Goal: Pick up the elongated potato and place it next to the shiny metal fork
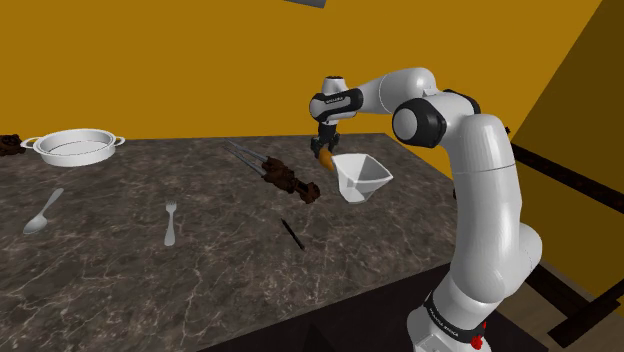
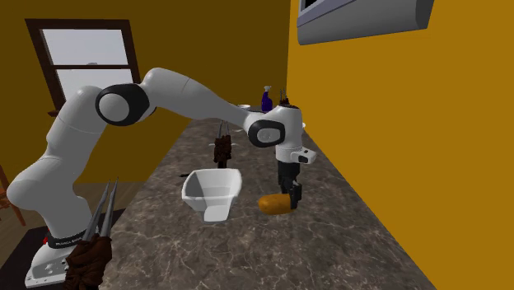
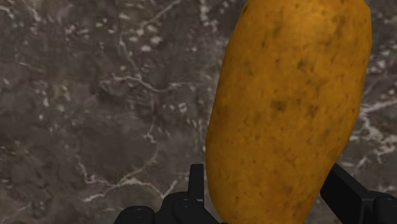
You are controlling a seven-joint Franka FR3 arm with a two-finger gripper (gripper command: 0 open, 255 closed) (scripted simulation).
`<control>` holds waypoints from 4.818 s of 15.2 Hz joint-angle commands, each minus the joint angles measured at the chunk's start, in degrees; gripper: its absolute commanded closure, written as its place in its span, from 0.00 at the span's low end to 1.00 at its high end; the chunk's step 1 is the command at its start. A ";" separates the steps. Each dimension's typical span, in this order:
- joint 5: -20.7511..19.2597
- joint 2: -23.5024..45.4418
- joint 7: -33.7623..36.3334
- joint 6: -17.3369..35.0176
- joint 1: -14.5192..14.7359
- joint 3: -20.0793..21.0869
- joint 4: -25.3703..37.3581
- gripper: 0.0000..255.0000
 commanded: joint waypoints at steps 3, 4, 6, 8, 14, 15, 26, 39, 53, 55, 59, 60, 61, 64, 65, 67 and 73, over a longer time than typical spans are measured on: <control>0.00 0.01 0.01 -0.03 0.01 0.00 -0.05 1.00; 0.00 0.01 0.01 -0.06 0.01 0.00 -0.02 1.00; 0.00 0.05 0.00 -0.03 -0.01 0.00 -0.01 1.00; -0.06 -0.53 -0.05 -1.24 0.01 -0.05 0.63 1.00; -0.20 -1.94 -0.18 -5.03 0.01 -0.18 3.03 1.00; -0.22 -2.13 -0.21 -5.68 0.01 -0.19 3.49 1.00; -0.33 -3.39 -0.54 -13.40 -0.17 -0.35 9.99 1.00; -2.39 -12.99 5.75 -13.58 5.61 0.55 0.17 1.00; -5.67 -25.57 23.09 -10.05 17.25 5.82 -17.26 1.00; -5.91 -26.48 25.66 -10.03 18.78 6.81 -18.42 1.00; -6.26 -27.67 30.83 -10.23 21.77 8.90 -19.88 1.00; -6.34 -27.84 32.13 -10.32 22.44 9.52 -20.07 1.00; -6.44 -27.95 33.44 -10.44 22.96 10.29 -20.19 1.00; -6.80 -27.97 37.44 -10.89 24.07 13.12 -20.13 1.00; -6.93 -27.86 38.78 -11.08 24.35 14.16 -19.97 1.00; -23.60 -28.65 37.77 -11.27 23.55 13.53 -19.88 0.00; 7.72 -10.21 40.42 -29.47 11.17 9.70 7.38 0.00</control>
